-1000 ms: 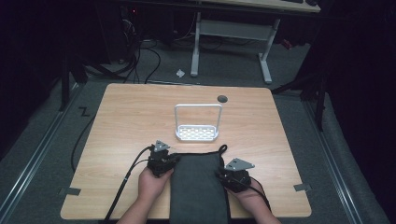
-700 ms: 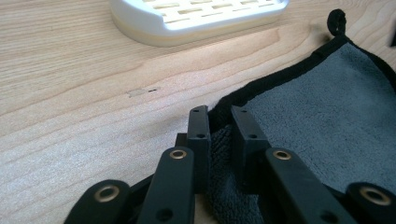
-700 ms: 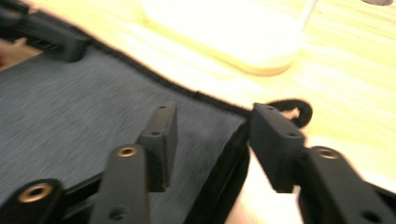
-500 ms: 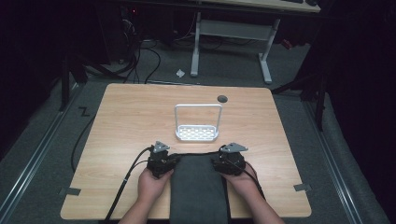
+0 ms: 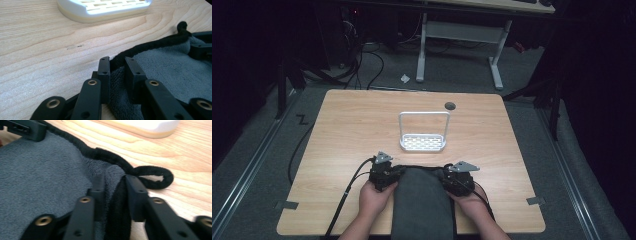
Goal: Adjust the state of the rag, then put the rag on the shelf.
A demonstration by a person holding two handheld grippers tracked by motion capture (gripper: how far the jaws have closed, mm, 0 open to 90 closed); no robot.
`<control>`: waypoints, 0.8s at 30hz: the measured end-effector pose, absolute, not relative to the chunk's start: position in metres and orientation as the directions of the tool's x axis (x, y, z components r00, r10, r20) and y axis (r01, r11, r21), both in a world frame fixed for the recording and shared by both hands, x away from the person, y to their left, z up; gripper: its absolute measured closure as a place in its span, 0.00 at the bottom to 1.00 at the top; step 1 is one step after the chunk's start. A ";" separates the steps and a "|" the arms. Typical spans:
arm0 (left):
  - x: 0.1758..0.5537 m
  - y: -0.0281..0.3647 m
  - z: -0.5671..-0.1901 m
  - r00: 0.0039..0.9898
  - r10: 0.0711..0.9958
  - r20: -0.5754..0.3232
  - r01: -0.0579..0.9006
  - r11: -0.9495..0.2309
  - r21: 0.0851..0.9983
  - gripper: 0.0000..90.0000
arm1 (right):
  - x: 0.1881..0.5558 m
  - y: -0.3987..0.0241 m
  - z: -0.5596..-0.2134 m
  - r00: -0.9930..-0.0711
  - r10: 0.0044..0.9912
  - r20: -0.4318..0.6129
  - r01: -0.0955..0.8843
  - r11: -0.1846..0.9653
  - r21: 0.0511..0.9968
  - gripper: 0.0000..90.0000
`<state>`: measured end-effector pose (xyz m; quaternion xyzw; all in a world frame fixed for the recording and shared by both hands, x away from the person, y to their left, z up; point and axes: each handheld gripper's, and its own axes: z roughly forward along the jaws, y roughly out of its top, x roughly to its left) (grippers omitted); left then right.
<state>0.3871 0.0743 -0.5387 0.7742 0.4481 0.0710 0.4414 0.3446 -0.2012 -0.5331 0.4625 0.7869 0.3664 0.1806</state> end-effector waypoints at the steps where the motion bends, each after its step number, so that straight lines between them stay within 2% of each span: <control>1: 0.387 0.074 -0.539 0.588 0.756 -0.287 0.632 -0.208 0.747 0.85 | 0.344 -0.200 -0.533 -0.511 0.858 0.051 0.594 0.310 0.742 0.84; 11: 0.383 0.078 -0.536 0.604 0.745 -0.284 0.603 -0.194 0.774 0.91 | 0.344 -0.201 -0.526 -0.529 0.849 0.015 0.541 0.324 0.776 0.87; 18: 0.383 0.081 -0.533 0.585 0.743 -0.325 0.614 -0.144 0.776 0.92 | 0.343 -0.203 -0.522 -0.532 0.846 0.033 0.526 0.301 0.795 0.87; 24: 0.379 0.081 -0.526 0.599 0.744 -0.296 0.570 -0.136 0.810 0.91 | 0.345 -0.207 -0.517 -0.524 0.850 0.059 0.519 0.264 0.813 0.87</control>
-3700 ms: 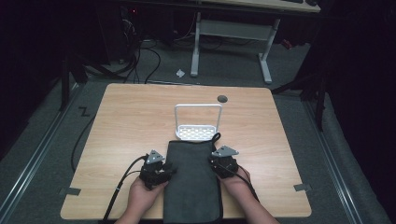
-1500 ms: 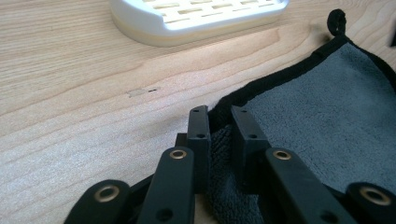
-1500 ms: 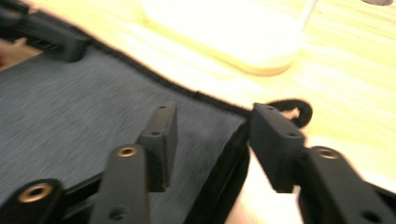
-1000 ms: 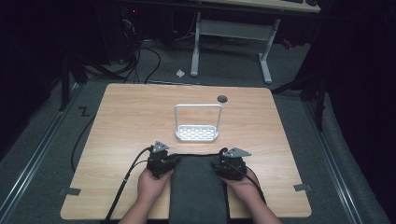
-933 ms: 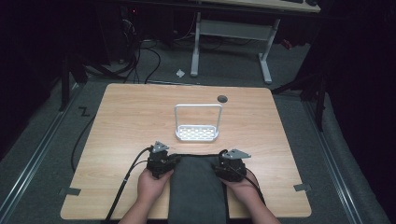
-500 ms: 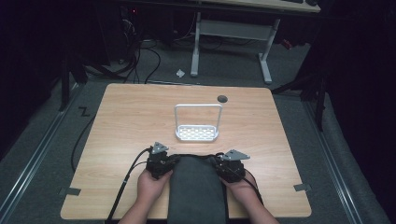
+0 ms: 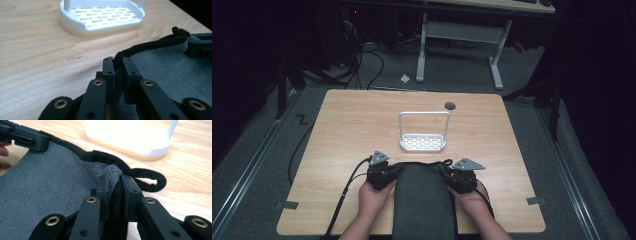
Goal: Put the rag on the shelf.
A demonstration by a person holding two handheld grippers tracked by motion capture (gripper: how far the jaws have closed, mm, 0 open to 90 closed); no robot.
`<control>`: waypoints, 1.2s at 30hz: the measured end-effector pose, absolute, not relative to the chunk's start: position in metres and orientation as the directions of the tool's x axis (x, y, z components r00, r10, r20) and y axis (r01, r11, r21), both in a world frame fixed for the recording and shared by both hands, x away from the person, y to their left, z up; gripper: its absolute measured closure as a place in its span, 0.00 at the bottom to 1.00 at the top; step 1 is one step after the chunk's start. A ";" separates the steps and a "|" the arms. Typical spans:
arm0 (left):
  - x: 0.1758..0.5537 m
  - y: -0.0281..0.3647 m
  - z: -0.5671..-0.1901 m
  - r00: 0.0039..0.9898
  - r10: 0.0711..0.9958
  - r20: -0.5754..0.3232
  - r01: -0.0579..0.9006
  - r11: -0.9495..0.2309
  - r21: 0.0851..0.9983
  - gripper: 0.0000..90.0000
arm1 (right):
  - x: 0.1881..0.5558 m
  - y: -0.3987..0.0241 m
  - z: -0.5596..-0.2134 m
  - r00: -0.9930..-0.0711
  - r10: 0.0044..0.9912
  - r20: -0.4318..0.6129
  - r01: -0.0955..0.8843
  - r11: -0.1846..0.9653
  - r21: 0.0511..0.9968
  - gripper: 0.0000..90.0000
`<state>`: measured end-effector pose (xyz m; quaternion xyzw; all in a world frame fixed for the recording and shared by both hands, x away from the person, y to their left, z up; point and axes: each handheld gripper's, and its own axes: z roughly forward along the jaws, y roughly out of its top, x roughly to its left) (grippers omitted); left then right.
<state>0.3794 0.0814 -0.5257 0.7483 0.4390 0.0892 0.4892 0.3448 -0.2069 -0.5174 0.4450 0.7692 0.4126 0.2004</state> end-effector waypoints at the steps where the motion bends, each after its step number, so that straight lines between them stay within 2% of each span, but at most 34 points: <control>1: 0.378 0.082 -0.524 0.598 0.745 -0.296 0.565 -0.129 0.815 0.91 | 0.345 -0.207 -0.516 -0.523 0.850 0.055 0.513 0.263 0.817 0.87; 8: 0.378 0.080 -0.499 0.615 0.735 -0.287 0.516 -0.099 0.851 0.91 | 0.342 -0.206 -0.496 -0.520 0.854 0.002 0.438 0.264 0.859 0.87; 17: 0.384 0.078 -0.455 0.637 0.732 -0.241 0.432 -0.080 0.898 0.91 | 0.349 -0.212 -0.462 -0.488 0.873 -0.001 0.370 0.208 0.905 0.87; 36: 0.399 0.086 -0.386 0.637 0.750 -0.177 0.290 -0.021 0.957 0.92 | 0.363 -0.203 -0.400 -0.486 0.873 -0.053 0.229 0.186 0.956 0.87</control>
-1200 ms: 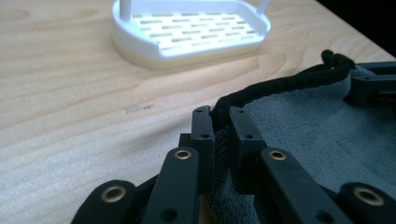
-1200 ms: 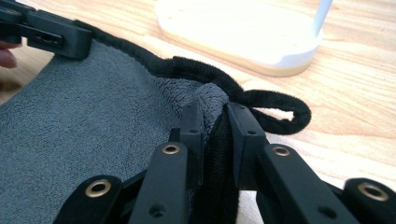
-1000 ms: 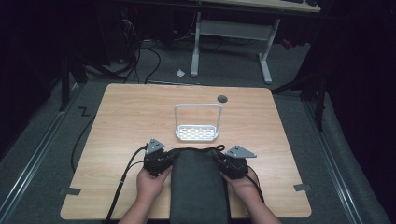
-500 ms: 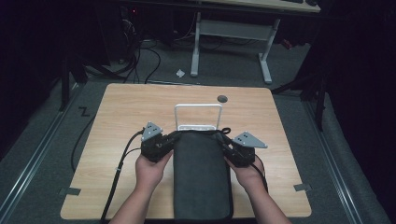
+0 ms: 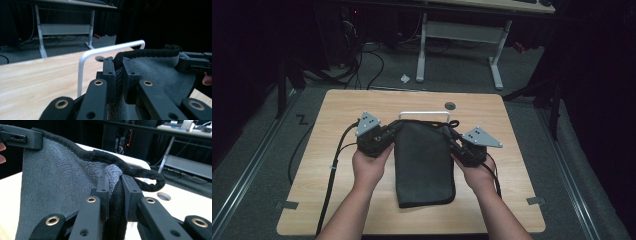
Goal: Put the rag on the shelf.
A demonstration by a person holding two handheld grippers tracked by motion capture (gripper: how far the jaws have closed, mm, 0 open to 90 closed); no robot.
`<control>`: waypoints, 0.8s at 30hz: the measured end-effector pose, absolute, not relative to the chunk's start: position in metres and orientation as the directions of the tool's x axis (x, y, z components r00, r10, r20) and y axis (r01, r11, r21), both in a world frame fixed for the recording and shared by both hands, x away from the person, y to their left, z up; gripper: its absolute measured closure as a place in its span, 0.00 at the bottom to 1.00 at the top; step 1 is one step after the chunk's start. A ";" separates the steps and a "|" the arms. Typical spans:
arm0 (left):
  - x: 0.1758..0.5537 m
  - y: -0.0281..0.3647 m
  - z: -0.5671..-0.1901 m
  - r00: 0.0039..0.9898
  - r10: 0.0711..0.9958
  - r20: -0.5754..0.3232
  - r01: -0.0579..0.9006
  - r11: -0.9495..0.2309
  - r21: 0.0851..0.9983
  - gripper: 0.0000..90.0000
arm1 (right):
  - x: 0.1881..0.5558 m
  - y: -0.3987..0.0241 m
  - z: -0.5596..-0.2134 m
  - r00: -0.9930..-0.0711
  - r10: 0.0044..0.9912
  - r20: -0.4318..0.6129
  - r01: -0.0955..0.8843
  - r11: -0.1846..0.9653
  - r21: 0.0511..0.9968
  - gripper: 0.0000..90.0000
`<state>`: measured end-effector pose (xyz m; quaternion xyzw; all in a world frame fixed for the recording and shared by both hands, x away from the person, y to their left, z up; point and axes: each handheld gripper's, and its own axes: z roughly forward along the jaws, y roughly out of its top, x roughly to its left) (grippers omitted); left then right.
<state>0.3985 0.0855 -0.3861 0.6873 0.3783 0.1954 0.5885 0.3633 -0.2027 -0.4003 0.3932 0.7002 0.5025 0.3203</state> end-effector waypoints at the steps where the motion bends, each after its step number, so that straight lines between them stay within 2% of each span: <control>1: 0.399 0.086 -0.384 0.638 0.750 -0.174 0.285 -0.021 0.958 0.92 | 0.365 -0.202 -0.397 -0.488 0.871 -0.061 0.217 0.188 0.958 0.87; 24: 0.409 0.088 -0.312 0.658 0.749 -0.078 0.127 -0.009 0.992 0.92 | 0.377 -0.201 -0.329 -0.461 0.883 -0.089 0.093 0.148 0.985 0.87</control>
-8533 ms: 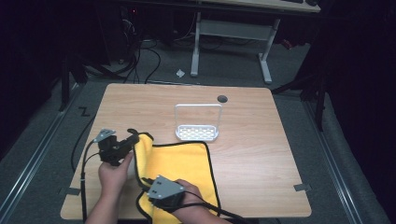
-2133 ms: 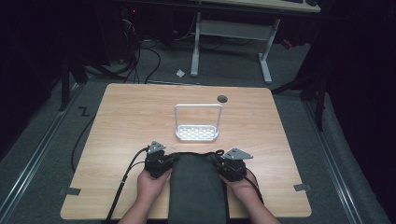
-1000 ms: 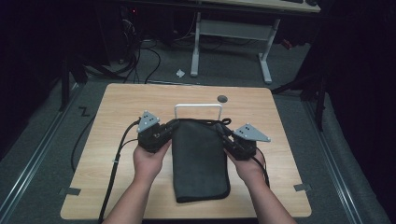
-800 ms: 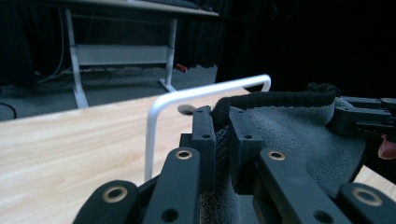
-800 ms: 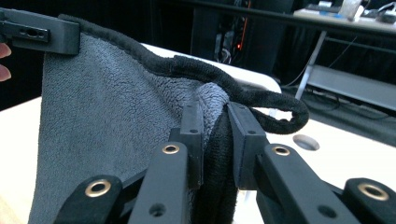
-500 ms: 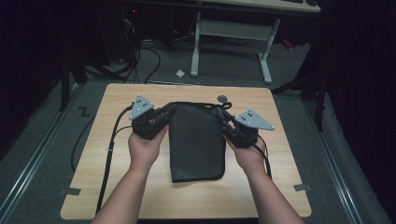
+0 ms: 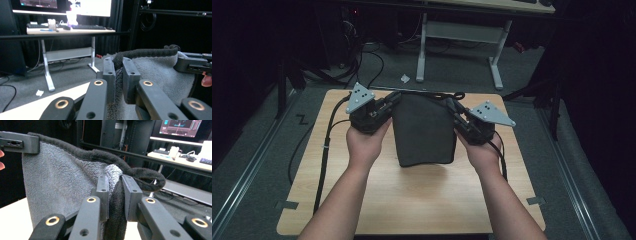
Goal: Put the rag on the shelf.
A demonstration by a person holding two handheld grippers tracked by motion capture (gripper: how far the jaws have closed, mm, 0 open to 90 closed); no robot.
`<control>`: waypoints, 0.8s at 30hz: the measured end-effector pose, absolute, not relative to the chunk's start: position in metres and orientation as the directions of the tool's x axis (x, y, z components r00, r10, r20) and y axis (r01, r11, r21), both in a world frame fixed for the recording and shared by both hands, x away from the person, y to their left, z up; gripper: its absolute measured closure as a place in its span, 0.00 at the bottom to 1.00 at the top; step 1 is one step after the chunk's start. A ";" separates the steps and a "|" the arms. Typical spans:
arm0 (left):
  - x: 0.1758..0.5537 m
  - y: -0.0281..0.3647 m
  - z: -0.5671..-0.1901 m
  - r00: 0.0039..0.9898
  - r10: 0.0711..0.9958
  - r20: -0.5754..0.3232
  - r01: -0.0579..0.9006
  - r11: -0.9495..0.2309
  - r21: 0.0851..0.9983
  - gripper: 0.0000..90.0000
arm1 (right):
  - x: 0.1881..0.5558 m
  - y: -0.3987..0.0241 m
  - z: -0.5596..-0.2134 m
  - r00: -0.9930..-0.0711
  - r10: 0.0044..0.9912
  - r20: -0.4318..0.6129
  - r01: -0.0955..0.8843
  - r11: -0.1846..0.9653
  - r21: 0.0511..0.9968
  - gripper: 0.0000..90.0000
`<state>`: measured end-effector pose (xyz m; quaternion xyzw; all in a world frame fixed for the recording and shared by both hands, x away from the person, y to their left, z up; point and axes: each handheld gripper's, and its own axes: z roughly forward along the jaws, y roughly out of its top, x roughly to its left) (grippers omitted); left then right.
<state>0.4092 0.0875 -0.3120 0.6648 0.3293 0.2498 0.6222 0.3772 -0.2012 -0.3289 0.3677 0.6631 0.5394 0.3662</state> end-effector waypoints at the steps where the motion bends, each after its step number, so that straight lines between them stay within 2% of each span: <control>1: 0.410 0.088 -0.310 0.658 0.750 -0.072 0.122 -0.012 0.992 0.92 | 0.378 -0.201 -0.326 -0.460 0.883 -0.094 0.084 0.149 0.985 0.87; 15: 0.421 0.087 -0.295 0.652 0.757 -0.039 0.096 -0.032 0.995 0.92 | 0.388 -0.199 -0.310 -0.451 0.887 -0.104 0.072 0.153 0.986 0.87; 24: 0.446 0.083 -0.292 0.635 0.772 -0.009 0.099 -0.070 0.993 0.92 | 0.410 -0.199 -0.310 -0.446 0.891 -0.078 0.090 0.132 0.987 0.87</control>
